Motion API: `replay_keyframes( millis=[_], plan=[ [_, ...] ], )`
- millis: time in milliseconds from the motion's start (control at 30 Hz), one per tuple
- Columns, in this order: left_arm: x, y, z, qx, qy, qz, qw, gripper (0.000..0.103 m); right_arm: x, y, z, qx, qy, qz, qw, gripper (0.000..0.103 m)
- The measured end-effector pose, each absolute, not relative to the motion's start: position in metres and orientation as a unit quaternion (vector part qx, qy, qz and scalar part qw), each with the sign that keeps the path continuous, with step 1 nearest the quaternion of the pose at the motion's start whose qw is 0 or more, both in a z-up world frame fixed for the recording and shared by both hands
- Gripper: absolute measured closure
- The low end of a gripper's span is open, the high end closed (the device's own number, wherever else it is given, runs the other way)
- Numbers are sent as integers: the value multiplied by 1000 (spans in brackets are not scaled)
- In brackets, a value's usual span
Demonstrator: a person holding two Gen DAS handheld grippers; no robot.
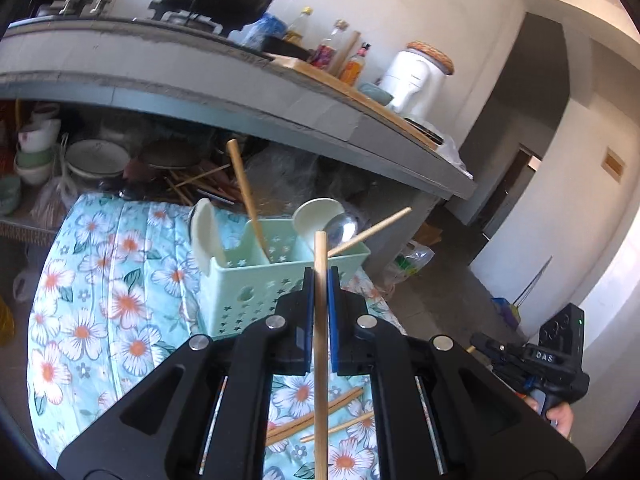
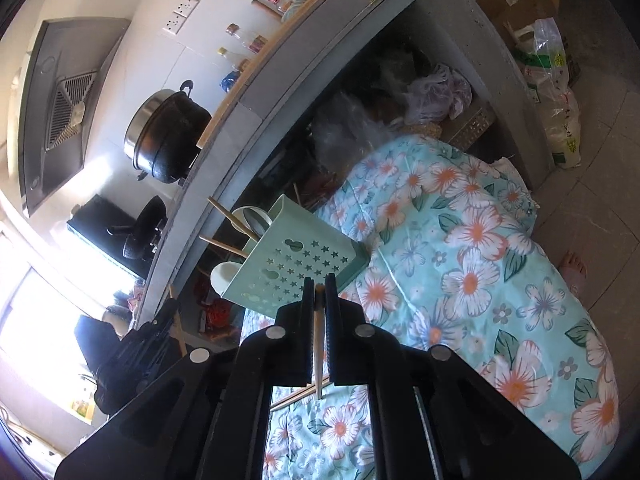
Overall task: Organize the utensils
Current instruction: 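Lift the bamboo chopstick upright with the left gripper toward the holder, then lower the chopstick into the mint-green holder and open the left gripper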
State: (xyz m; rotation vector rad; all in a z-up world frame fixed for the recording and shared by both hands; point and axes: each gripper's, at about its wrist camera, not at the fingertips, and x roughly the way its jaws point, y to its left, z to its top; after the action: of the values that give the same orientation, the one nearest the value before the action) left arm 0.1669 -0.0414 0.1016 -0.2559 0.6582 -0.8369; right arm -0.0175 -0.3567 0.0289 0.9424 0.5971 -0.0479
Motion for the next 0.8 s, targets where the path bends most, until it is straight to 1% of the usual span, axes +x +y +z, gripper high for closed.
replay_keyframes(
  millis=[133,233,367,500,600,700,800],
  plan=[
    [169,-38,110,-123,292,-394,863,98,-16,-355,28,444,285,-23,849,98],
    [175,-30,113,-157,276,-388,865,98,-14,-354,28,444,285,-22,849,98],
    [189,-26,96,-169,307,-364,863,98,-14,-353,29,440,286,-25,851,98],
    [188,-24,89,-157,304,-352,871,98,-13,-354,26,441,289,-27,849,98],
    [193,-21,90,-180,299,-353,868,98,-13,-354,26,440,288,-28,850,98],
    [196,-21,109,-199,254,-359,876,98,-12,-354,25,439,287,-29,851,98],
    [200,-29,140,-209,192,-371,884,98,-10,-353,25,440,288,-31,850,98]
  ],
)
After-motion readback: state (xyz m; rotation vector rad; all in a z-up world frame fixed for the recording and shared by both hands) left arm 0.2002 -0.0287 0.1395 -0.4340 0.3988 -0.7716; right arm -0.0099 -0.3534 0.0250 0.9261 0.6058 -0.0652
